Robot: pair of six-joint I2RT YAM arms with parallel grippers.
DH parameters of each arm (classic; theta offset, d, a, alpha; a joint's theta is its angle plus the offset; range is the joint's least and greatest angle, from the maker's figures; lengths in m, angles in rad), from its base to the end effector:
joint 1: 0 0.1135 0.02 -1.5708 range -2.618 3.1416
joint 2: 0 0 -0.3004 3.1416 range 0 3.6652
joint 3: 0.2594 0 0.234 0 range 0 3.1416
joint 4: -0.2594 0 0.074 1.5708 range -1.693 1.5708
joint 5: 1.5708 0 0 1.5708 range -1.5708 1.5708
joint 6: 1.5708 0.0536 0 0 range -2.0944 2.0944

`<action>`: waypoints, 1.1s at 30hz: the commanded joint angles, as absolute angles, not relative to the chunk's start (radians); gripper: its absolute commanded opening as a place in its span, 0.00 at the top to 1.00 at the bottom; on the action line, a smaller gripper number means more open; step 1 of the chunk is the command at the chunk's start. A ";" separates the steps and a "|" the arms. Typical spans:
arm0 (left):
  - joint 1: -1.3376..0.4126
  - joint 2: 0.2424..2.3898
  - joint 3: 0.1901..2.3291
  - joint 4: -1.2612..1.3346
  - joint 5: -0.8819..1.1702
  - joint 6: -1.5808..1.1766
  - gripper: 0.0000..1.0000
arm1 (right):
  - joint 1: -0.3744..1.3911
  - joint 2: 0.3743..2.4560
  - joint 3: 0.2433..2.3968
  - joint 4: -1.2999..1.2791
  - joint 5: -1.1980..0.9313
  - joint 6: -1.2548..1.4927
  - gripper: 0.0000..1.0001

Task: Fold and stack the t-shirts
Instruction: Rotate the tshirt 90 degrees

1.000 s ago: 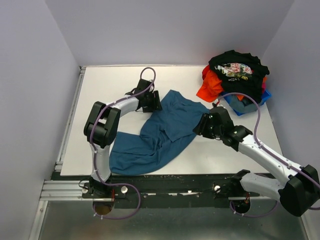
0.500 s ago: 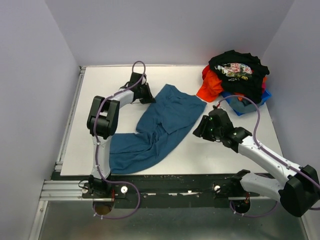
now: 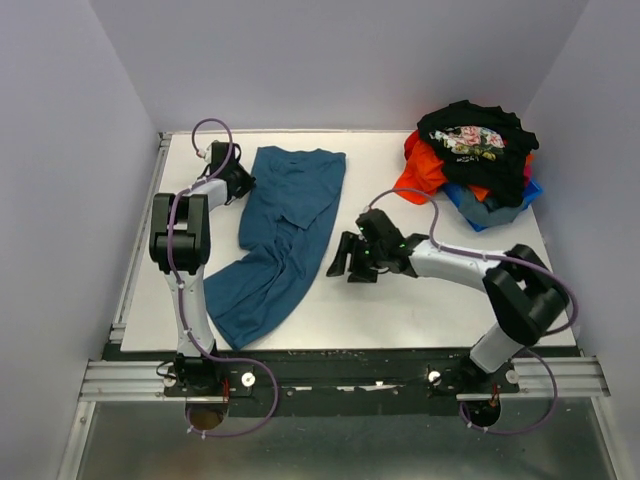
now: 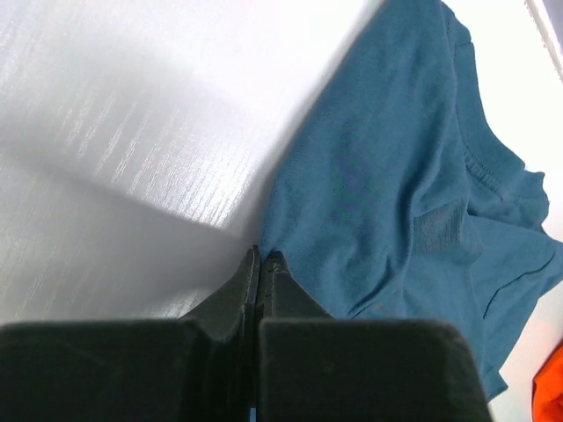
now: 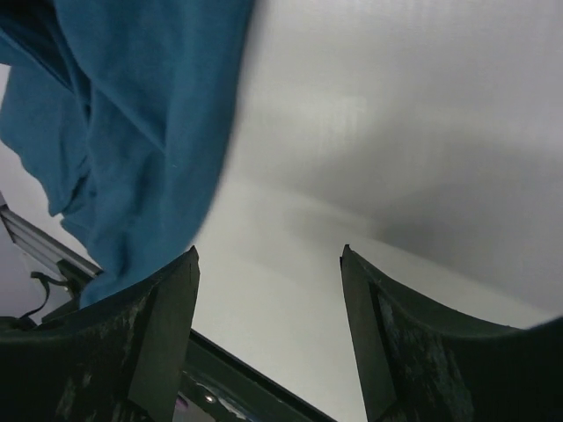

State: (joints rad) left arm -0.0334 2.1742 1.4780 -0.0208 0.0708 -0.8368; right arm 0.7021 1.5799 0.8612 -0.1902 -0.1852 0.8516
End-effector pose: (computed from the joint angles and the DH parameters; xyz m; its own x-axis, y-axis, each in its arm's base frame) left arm 0.4982 -0.0204 0.1781 -0.5042 -0.7242 -0.4704 -0.4296 0.6829 -0.5908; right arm 0.2306 0.2080 0.2102 -0.9393 0.1740 -0.2956 -0.0220 0.8295 0.5581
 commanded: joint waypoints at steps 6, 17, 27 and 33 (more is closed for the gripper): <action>-0.025 2.134 1.463 -0.006 -0.023 -0.856 1.00 | 0.792 1.831 1.103 -0.161 -0.193 0.968 0.34; -0.011 2.148 1.480 -0.005 -0.002 -0.841 1.00 | 0.816 1.974 1.226 -0.255 -0.126 0.985 0.53; -0.011 2.125 1.408 0.058 0.044 -0.857 1.00 | 0.786 1.971 1.238 -0.297 -0.088 0.890 0.99; -0.044 2.054 1.217 0.186 0.037 -0.925 1.00 | 0.626 1.856 1.103 -0.304 -0.098 0.790 0.99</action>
State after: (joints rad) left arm -0.0223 2.1139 1.3285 0.1246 0.0380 -0.8818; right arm 0.7444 1.9331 1.1820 -0.2420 -0.1421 0.8879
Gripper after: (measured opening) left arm 0.027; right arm 0.013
